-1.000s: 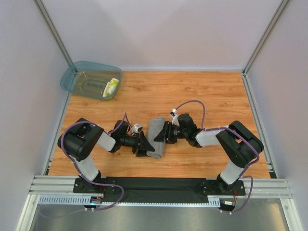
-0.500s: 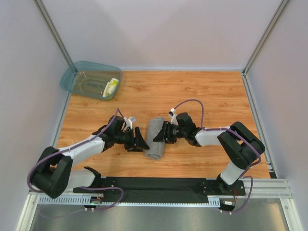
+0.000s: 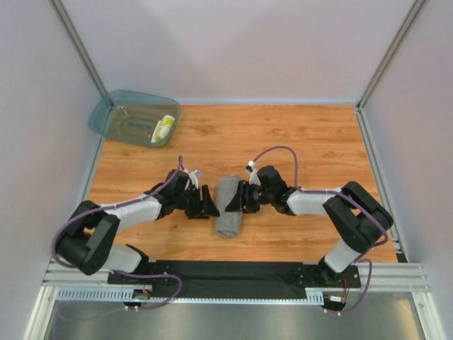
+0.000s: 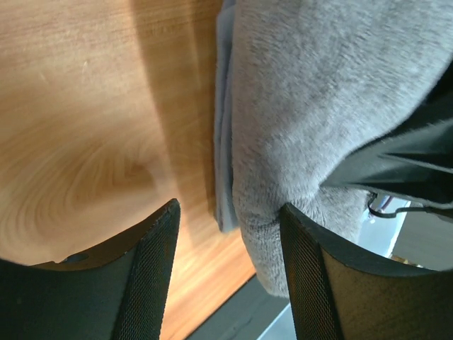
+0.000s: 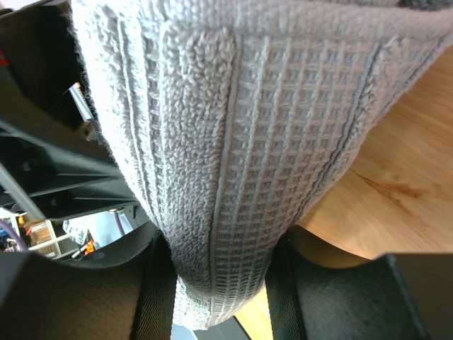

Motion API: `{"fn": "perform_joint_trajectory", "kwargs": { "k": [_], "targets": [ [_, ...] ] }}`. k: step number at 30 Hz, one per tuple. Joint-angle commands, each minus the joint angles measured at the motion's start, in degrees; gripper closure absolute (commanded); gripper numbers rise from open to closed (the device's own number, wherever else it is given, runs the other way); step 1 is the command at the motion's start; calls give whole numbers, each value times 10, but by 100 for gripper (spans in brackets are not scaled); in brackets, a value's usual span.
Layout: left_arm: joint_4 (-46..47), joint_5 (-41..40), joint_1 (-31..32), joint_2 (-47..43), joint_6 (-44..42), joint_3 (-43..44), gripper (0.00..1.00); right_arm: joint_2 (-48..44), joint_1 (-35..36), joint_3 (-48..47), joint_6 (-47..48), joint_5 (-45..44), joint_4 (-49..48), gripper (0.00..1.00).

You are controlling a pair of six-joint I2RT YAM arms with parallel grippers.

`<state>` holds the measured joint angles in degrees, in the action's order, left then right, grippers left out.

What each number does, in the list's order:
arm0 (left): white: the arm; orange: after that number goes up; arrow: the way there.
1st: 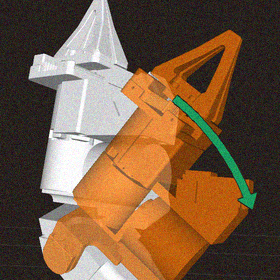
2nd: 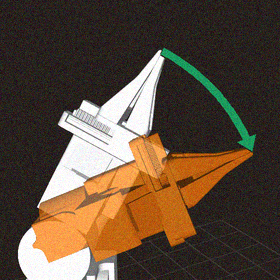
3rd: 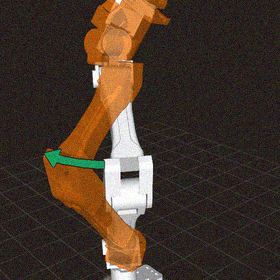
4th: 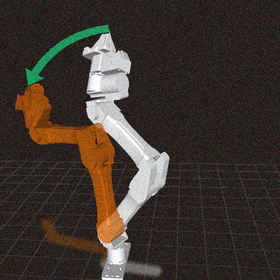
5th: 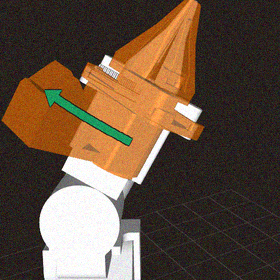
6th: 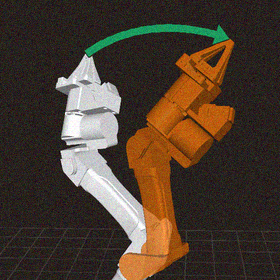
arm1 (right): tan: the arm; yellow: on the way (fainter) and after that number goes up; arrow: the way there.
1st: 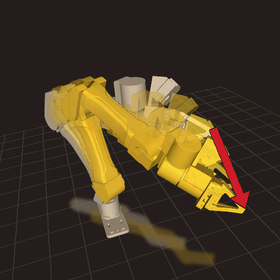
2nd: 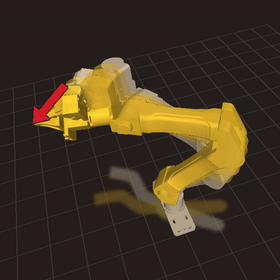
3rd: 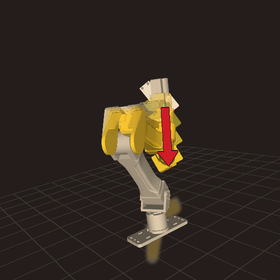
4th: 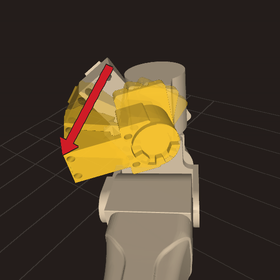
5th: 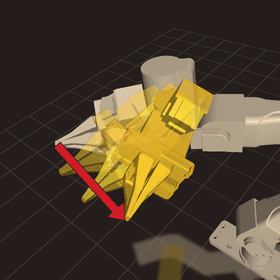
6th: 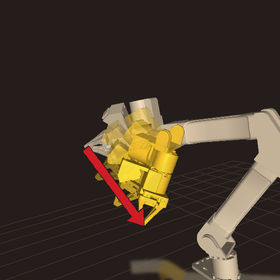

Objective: Roll the towels
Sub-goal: Roll the towel, then place the rolled towel into the container

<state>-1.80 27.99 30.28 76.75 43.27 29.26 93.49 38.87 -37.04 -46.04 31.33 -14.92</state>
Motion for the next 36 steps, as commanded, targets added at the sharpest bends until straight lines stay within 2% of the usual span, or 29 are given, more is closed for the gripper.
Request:
{"fn": "perform_joint_trajectory", "kwargs": {
  "k": [1,9,15,18,19,24,25,28,32,35,36],
  "targets": [
    [95,-10,5,46,-1,12,35,-21,8,-22,12,12,5,69],
    [201,15,9,155,40,-13,39,5,8,-12,-8,36,-29,69],
    [292,37,11,208,78,-46,48,46,8,2,-56,72,-123,68],
    [335,44,12,230,95,-59,57,66,7,18,-93,91,-193,68],
    [345,46,13,241,99,-60,63,70,8,24,-100,96,-225,68],
    [397,63,18,263,118,-62,77,94,9,37,-142,109,-299,68],
    [397,62,19,264,119,-61,85,97,8,39,-148,115,-320,68],
    [390,52,23,261,119,-58,95,107,9,46,-165,121,-358,68],
    [364,39,23,239,113,-54,100,107,8,54,-165,128,-362,66],
    [285,12,23,197,85,-44,100,84,7,52,-126,120,-299,53],
    [240,2,23,183,79,-42,100,74,8,48,-112,105,-241,45]
  ]
}}
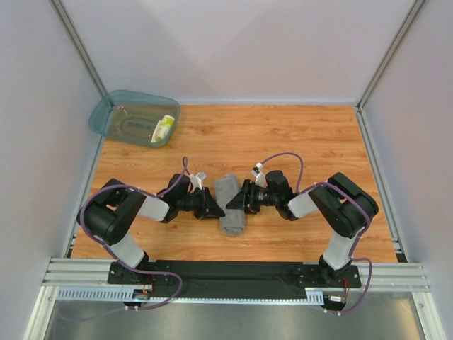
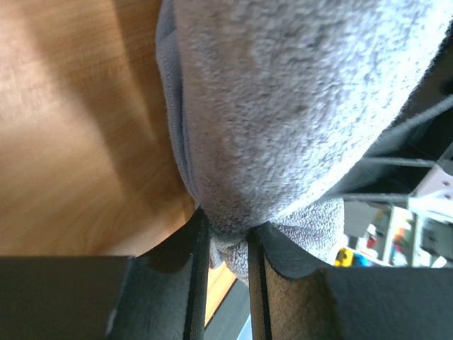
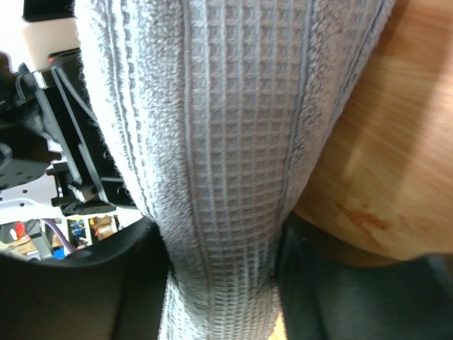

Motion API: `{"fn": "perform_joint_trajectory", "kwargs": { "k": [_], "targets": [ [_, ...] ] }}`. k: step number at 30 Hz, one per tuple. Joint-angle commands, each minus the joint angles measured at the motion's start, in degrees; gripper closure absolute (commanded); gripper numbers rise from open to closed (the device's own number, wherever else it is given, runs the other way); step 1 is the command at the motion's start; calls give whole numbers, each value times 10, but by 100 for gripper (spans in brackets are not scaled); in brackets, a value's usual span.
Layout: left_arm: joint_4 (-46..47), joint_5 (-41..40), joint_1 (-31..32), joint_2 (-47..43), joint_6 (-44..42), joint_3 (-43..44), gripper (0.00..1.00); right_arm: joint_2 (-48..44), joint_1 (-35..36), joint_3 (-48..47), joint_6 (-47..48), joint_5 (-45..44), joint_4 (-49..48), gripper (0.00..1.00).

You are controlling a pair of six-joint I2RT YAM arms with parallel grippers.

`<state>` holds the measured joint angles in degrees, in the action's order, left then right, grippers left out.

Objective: Roll the towels
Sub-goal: Place the rolled towel into the container

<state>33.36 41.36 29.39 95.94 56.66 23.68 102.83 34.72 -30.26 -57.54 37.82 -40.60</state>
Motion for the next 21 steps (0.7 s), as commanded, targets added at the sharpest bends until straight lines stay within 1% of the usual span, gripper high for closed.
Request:
{"fn": "perform_joint_trajectory", "kwargs": {
  "k": [1,3,4,5,6,8,9,11,12,13,15,21],
  "targets": [
    [-134,-140,32,-35,-60,16,100,-31,48,-23,21,29,49,43],
    [-194,-163,31,-60,-77,24,100,-73,44,-31,73,-2,127,41],
    [-209,-169,31,-83,-81,26,100,-87,42,-35,86,-28,187,40],
    [-223,-180,30,-94,-88,30,100,-115,33,-38,104,-41,214,39],
    [-247,-184,30,-104,-90,33,100,-128,29,-40,113,-51,263,36],
    [-272,-190,27,-128,-96,38,100,-165,12,-52,138,-70,309,32],
    [-280,-190,26,-144,-97,39,100,-177,8,-58,148,-92,364,30],
    [-292,-190,22,-159,-101,44,100,-214,0,-76,170,-118,423,28],
    [-308,-193,19,-166,-106,46,100,-227,-3,-83,188,-132,474,24],
    [-318,-197,18,-181,-110,51,100,-248,-4,-88,196,-158,496,23],
    [-349,-203,11,-196,-117,57,100,-269,-12,-96,206,-173,539,20],
    [-420,-201,-14,-240,-161,89,100,-330,-25,-93,212,-189,585,19]
  ]
}}
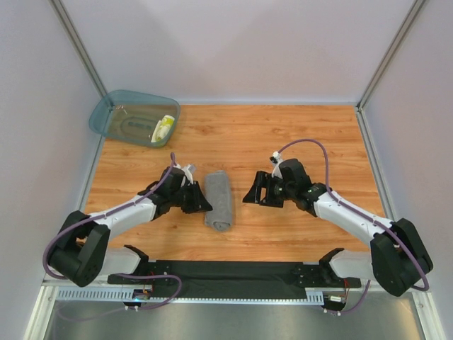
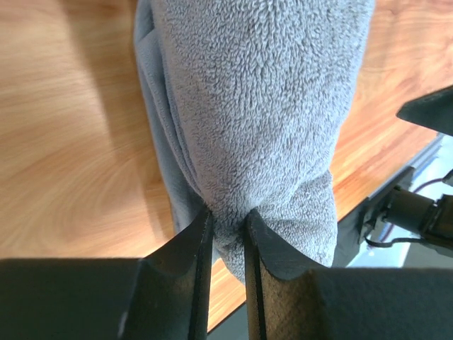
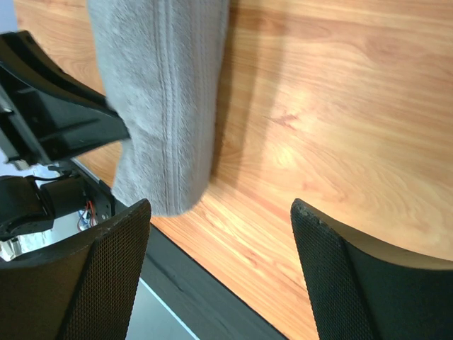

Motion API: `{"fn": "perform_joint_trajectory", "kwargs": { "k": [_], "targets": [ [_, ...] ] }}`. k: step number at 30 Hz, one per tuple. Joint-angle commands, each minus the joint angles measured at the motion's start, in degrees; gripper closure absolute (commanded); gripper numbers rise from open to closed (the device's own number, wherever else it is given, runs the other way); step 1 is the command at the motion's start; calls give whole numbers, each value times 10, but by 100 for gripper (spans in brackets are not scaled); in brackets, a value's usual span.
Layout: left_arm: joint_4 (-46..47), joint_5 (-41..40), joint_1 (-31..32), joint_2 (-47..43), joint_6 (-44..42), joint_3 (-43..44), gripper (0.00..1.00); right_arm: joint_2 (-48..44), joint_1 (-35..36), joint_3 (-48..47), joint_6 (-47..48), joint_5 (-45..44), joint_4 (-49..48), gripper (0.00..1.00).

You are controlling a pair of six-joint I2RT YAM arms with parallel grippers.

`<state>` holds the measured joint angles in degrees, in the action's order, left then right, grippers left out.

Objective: Roll the towels
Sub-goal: Place the rolled towel into the container

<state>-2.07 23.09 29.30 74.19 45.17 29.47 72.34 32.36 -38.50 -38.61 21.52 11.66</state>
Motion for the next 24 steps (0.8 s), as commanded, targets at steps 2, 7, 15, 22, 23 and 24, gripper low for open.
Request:
{"fn": "perform_joint_trajectory", "kwargs": {
  "k": [2,7,15,22,23,24],
  "targets": [
    [-97,-16,-28,-40,-66,53,100,-42,-2,-7,19,-24,65,19],
    [-152,0,-62,-67,-96,105,100,-71,-2,1,14,-22,78,19],
    [-127,55,-73,-49,-76,62,100,-84,-2,4,10,-11,81,18],
    [85,121,-74,7,-15,-22,100,-33,-2,-12,13,-7,64,17],
    [94,124,-74,23,-13,-24,100,-23,-2,-18,13,-2,57,17],
    [101,130,-73,30,-13,-24,100,-4,-2,-21,11,1,51,17]
  ]
}}
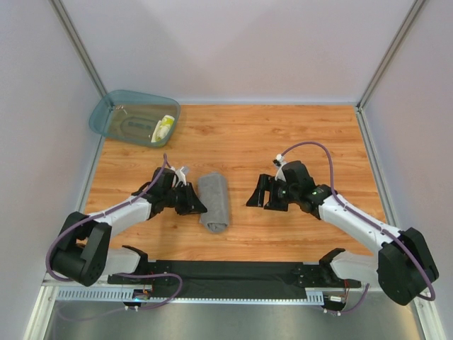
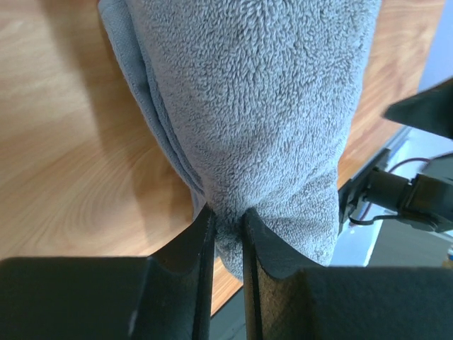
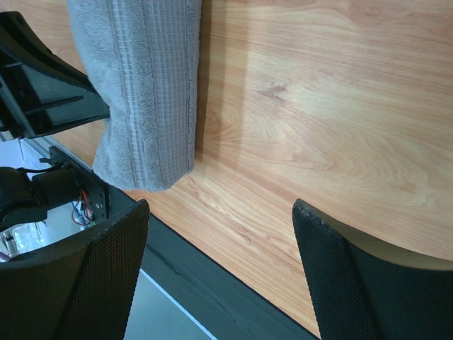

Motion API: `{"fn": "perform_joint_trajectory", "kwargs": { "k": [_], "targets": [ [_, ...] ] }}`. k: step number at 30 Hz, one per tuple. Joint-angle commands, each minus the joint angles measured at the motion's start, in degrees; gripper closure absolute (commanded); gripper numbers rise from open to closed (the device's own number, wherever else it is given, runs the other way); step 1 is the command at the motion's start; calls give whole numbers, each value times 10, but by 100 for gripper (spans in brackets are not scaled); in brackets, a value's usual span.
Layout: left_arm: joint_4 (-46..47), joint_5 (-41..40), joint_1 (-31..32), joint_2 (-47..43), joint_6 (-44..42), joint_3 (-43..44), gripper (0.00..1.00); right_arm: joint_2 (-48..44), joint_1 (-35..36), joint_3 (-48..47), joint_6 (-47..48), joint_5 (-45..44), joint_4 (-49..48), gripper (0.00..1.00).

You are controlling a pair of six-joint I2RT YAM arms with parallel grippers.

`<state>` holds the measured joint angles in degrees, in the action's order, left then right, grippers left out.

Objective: Roll the towels
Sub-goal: Place the rolled towel into the container

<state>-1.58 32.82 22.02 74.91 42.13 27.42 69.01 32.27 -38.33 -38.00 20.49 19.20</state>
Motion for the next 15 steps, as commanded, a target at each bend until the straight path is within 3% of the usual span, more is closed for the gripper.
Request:
{"fn": "perform_joint_trajectory", "kwargs": {
  "k": [1,7,15],
  "targets": [
    [106,37,0,29,15,-3,100,38,-1,-25,5,13,-29,17],
    [127,42,0,56,10,-10,91,171,-1,-79,16,46,-83,15],
    [121,44,0,64,-4,-11,78,296,0,-122,-48,136,-243,18]
  ]
}}
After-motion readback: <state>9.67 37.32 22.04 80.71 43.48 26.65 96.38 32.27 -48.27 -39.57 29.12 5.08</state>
